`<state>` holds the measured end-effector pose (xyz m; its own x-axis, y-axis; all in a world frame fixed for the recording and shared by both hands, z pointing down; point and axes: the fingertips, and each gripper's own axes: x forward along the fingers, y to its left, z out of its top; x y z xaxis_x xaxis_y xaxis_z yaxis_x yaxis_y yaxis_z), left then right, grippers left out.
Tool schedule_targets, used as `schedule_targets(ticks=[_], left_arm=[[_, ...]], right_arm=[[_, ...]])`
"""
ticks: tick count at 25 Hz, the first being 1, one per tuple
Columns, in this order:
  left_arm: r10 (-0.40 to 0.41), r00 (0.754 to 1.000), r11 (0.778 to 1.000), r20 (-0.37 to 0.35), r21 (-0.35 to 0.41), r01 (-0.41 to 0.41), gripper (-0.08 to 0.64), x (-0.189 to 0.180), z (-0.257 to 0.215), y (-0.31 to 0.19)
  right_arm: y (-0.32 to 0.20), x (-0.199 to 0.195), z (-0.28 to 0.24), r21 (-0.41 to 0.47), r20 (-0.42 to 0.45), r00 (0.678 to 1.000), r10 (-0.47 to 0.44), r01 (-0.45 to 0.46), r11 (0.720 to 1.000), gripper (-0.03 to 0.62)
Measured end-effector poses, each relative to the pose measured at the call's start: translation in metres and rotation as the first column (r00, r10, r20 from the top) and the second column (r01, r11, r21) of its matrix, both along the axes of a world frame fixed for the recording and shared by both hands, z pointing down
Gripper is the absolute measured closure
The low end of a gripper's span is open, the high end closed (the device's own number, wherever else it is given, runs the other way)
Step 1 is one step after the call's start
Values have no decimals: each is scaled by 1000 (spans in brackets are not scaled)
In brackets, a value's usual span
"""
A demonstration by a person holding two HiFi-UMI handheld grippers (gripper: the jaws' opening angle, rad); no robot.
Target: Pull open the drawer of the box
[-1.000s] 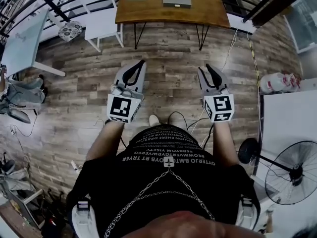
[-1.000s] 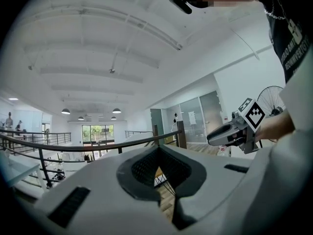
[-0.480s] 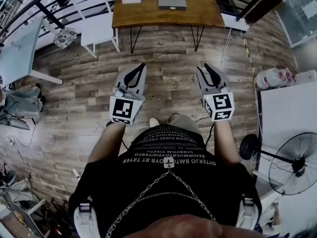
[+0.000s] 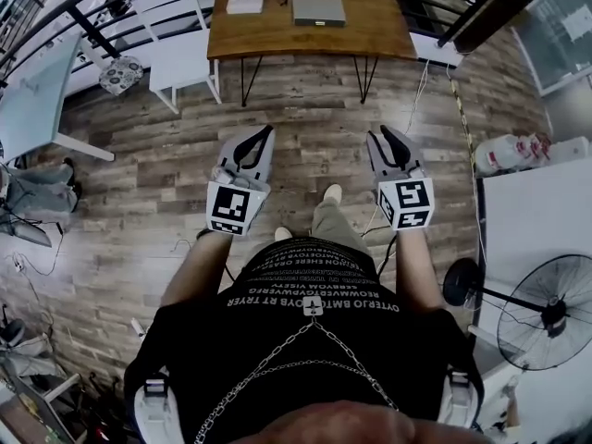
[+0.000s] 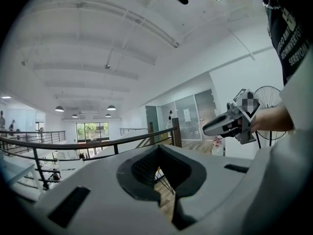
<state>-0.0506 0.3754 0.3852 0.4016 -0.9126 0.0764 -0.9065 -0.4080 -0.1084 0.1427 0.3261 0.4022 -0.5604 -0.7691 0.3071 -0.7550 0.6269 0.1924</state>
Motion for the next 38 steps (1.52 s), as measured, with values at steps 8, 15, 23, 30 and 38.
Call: schedule_targets(ticks=[8,15,23,30,38], left_arm=[[-32,999,999,14,-17,32,554,8,6,-37],[-50,999,998,5,-29,50,554,22,9,-75],[-96,995,994,5,-46,96,554,19,14,-128],[-124,992,992,-21,-27,124,554,22,8,-167],[-112,993,993,-40,-44,110,555,40,13,-198]], right_arm=[[-35,17,11,-21,-1,1000,-12,12,1000,492],[-81,31,14,-16,3,1000,-31,31,999,501],[-147,32,20,-35,37,997,-62,63,997,503],[-189,36,12,-14,57,996,-70,71,997,503],[-218,44,13,-11,77,994,-73,74,997,503]])
